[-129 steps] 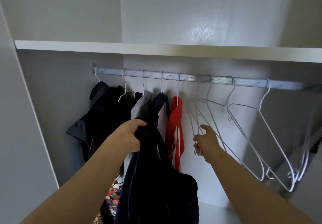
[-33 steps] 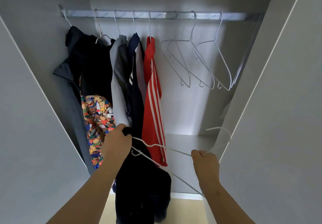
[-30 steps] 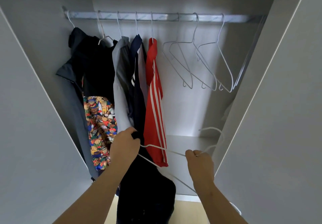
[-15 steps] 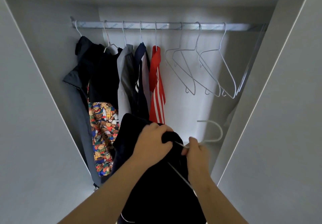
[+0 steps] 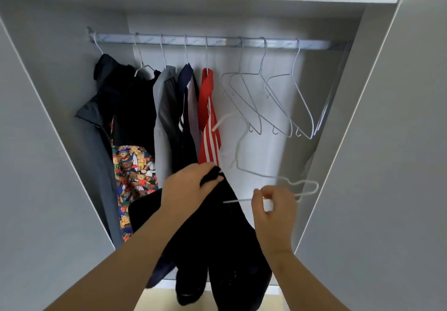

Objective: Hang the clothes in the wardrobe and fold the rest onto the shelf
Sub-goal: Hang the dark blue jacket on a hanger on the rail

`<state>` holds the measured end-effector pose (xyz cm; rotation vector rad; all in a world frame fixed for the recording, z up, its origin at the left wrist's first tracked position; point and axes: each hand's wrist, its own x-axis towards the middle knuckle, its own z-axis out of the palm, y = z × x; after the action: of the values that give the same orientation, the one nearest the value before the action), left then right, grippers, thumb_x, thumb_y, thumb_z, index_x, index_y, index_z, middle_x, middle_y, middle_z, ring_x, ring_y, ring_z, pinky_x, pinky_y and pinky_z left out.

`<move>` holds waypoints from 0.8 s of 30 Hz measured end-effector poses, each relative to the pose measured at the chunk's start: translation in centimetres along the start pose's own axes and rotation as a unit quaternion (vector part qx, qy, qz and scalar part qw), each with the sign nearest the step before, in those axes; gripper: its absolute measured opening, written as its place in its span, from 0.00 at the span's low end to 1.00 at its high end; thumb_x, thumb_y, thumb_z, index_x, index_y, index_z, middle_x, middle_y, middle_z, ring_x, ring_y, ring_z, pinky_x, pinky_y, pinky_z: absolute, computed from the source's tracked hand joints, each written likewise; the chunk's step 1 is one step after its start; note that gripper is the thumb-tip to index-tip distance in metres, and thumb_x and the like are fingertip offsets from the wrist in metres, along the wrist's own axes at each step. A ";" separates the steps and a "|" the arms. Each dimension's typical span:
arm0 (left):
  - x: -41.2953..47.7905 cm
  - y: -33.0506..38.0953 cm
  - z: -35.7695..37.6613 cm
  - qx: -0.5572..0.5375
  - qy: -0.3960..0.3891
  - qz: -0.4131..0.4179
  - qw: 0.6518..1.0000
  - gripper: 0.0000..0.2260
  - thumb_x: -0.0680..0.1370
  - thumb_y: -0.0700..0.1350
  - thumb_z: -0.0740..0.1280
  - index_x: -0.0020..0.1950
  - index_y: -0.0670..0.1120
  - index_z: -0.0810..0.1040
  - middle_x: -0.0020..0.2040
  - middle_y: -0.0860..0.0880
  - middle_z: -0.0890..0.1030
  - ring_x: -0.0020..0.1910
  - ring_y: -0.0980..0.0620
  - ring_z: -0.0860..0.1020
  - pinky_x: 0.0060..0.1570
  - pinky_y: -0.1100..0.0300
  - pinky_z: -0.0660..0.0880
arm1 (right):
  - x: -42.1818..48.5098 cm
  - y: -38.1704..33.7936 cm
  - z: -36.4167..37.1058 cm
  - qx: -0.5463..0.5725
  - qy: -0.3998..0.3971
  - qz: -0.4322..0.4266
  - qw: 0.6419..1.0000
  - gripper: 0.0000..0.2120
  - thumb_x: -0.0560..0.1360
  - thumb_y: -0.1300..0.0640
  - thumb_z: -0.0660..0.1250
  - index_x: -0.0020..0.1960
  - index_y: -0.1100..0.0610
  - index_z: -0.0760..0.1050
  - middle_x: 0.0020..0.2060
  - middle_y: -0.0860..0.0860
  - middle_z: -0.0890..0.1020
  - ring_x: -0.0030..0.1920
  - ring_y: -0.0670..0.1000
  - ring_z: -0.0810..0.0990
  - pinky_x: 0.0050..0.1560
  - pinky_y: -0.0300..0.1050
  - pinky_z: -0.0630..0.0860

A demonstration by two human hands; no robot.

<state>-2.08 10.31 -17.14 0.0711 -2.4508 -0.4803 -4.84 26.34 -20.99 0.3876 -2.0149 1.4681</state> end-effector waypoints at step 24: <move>1.6 -7.4 -6.5 0.052 -0.082 0.059 0.994 0.08 0.73 0.48 0.71 0.49 0.46 0.82 0.37 0.52 0.82 0.36 0.54 0.79 0.35 0.72 0.67 | -1.3 8.5 0.0 -0.386 -0.364 0.066 0.845 0.04 0.74 0.55 0.56 0.42 0.52 0.61 0.51 0.48 0.77 0.52 0.51 0.73 0.47 0.42 0.66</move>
<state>0.11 1.00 -14.09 -0.0715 -2.6222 -0.3178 -8.64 29.08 -28.23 0.4949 -3.0692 0.4444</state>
